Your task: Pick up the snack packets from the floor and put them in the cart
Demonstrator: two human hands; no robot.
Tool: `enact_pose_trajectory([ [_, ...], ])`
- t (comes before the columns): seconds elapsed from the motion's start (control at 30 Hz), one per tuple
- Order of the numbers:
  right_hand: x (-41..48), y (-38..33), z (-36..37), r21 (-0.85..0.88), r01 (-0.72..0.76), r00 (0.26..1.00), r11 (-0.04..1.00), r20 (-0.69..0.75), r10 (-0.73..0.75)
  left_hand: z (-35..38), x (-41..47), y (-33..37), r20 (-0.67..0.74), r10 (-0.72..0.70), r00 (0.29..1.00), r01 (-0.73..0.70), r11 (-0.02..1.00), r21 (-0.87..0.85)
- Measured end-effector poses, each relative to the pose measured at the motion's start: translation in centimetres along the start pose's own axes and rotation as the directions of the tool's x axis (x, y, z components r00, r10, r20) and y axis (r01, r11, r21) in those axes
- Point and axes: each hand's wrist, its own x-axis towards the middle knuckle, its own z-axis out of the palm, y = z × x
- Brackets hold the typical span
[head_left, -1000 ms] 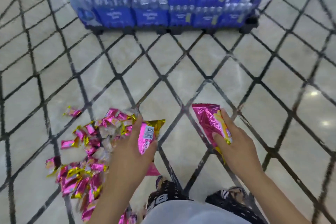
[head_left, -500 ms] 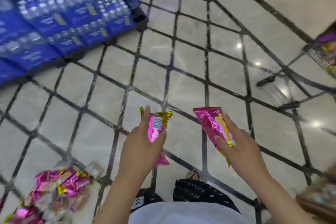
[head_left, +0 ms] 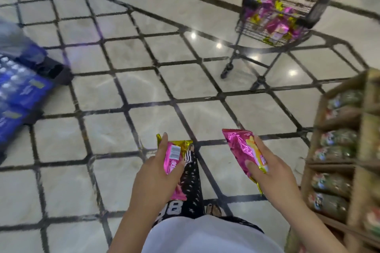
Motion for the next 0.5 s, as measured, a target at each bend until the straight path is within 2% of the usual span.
enact_pose_trajectory([
  [0.13,3.8,-1.5,-1.5,0.04,-0.141,0.983,0.989,-0.113,0.145,-1.2,7.1,2.3,0.097,0.103,0.99,-0.11,0.992,0.067],
  [0.27,8.1,-5.5,-2.3,0.093,-0.209,0.962,0.974,-0.161,0.222,-4.6,14.2,5.4,0.193,0.193,0.962,-0.22,0.967,0.129],
  [0.5,14.7,-11.4,-2.4,0.181,-0.203,0.951,0.962,-0.197,0.238,-8.8,24.0,11.0,0.313,0.358,0.88,-0.444,0.854,0.271],
])
